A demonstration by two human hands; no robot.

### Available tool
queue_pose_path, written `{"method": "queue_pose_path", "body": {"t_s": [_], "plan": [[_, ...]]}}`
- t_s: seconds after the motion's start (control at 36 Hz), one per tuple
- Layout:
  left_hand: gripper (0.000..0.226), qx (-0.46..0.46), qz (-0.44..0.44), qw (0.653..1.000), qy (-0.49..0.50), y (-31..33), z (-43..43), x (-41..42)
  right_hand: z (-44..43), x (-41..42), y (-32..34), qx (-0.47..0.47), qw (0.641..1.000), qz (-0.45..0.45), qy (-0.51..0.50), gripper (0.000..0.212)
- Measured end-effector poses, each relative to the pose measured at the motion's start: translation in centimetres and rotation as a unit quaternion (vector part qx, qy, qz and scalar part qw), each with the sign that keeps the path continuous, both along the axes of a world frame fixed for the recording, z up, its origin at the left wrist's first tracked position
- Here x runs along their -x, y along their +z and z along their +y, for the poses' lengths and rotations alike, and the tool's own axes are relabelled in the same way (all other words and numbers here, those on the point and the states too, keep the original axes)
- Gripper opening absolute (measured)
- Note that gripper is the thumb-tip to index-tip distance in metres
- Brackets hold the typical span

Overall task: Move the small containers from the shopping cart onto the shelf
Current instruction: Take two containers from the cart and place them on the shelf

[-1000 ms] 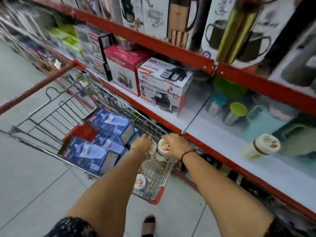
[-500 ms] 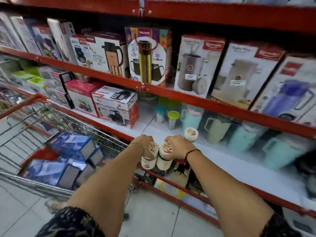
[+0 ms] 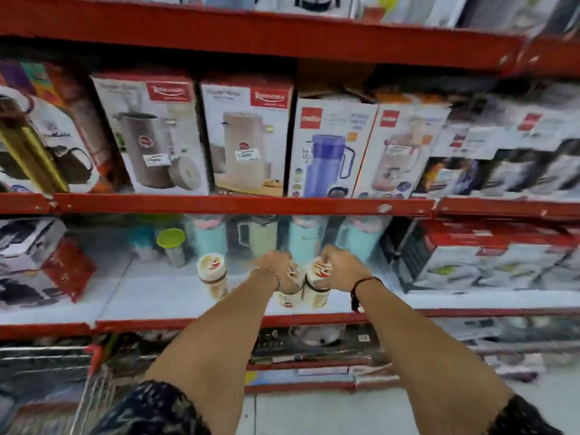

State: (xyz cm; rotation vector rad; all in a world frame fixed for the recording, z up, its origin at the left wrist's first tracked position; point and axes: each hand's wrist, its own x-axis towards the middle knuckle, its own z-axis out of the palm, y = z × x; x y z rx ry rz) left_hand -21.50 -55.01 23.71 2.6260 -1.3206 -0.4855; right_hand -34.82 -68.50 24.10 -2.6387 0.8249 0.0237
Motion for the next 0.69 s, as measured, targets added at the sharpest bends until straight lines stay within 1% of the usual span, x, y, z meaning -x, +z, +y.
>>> {"method": "queue_pose_path", "body": {"t_s": [0.11, 0.22, 0.33, 0.42, 0.5, 0.58, 0.67, 0.69], "plan": [[0.081, 0.011, 0.002, 1.000, -0.012, -0.5, -5.7, 0.8, -4.1, 1.7, -0.7, -0.021, 0.998, 0.000, -0.054, 0.048], [0.070, 0.017, -0.001, 1.000, -0.024, -1.5, -10.8, 1.7, -7.5, 2.5, -1.9, -0.042, 0.993, 0.001, -0.108, 0.041], [0.071, 0.021, 0.019, 0.999, -0.017, -3.1, -14.0, 2.5, -9.6, 2.7, -3.4, -0.050, 0.989, -0.005, -0.139, 0.043], [0.078, 0.026, 0.049, 0.998, -0.005, -4.5, -15.2, 2.8, -10.6, 2.8, -4.4, -0.066, 0.986, -0.002, -0.154, 0.045], [0.072, 0.007, 0.052, 0.999, 0.000, -5.8, -15.9, 2.7, -11.2, 2.7, -5.5, -0.055, 0.986, 0.013, -0.160, 0.048], [0.074, 0.010, 0.059, 0.998, 0.012, -6.5, -16.2, 2.6, -11.3, 2.7, -6.3, -0.041, 0.986, 0.021, -0.160, 0.046], [0.060, 0.009, 0.058, 0.998, 0.017, -6.6, -16.3, 2.4, -11.3, 2.6, -6.4, -0.040, 0.986, 0.029, -0.162, 0.043], [0.059, 0.006, 0.055, 0.998, 0.013, -6.6, -16.3, 2.3, -11.3, 2.6, -6.4, -0.037, 0.986, 0.034, -0.161, 0.043]]}}
